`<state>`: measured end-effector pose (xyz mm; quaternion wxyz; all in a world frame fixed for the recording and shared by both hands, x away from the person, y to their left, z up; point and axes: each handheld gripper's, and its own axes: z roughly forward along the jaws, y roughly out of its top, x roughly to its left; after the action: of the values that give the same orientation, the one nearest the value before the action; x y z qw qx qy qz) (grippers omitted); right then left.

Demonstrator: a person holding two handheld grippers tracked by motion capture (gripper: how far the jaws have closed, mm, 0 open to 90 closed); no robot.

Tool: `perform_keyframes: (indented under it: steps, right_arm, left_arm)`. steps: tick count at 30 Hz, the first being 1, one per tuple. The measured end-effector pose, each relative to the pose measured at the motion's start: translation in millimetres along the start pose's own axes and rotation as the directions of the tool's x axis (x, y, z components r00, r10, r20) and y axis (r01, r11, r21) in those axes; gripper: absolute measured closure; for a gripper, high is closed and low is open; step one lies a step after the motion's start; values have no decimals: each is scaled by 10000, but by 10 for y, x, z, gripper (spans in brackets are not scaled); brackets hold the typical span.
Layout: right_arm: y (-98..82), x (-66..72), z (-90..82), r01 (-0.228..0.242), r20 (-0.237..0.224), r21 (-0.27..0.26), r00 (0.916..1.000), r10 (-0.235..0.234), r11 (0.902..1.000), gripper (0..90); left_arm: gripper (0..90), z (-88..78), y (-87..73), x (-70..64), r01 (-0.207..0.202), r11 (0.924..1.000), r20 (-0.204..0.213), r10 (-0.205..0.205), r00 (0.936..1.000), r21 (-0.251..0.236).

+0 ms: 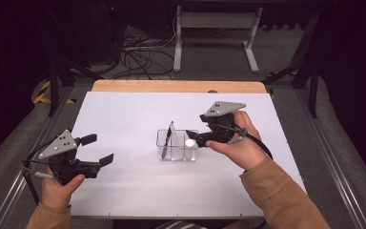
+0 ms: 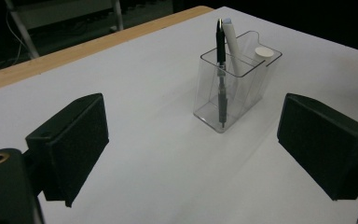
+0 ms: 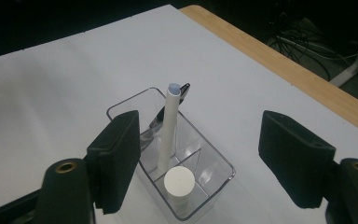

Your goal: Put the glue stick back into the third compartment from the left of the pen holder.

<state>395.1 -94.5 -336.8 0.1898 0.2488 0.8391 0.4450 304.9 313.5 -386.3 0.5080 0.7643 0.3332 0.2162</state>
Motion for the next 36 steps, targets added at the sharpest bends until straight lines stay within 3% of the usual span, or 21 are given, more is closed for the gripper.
perform_keyframes:
  steps: [6, 13, 20, 30, 36]
  right_arm:
    - [-36, -19, -59, 95, 26, -381, 10000, -94, 9992, 294]
    - [-177, -87, -199, 369, -183, -1451, 9990, -400, 9887, 268]
    - [-430, -180, -359, 167, -188, -1995, 9996, -209, 9798, 234]
    - [-815, -214, -493, 267, -221, -2184, 9992, -323, 9755, 192]
    - [-1051, -255, -544, -43, -322, -2668, 9995, -45, 9637, 192]
  left_arm:
    - [94, -5, 3, -20, -74, 10000, -1, 74, 10000, -45]
    - [89, -7, -21, -87, -120, 9996, -60, 119, 9999, -239]
    - [85, 33, -67, -197, -173, 9986, 39, 175, 9998, -503]
    - [75, 85, -169, -264, -207, 9969, -31, 206, 9998, -757]
    - [72, 94, -230, -270, -147, 9946, -29, 145, 9999, -1025]
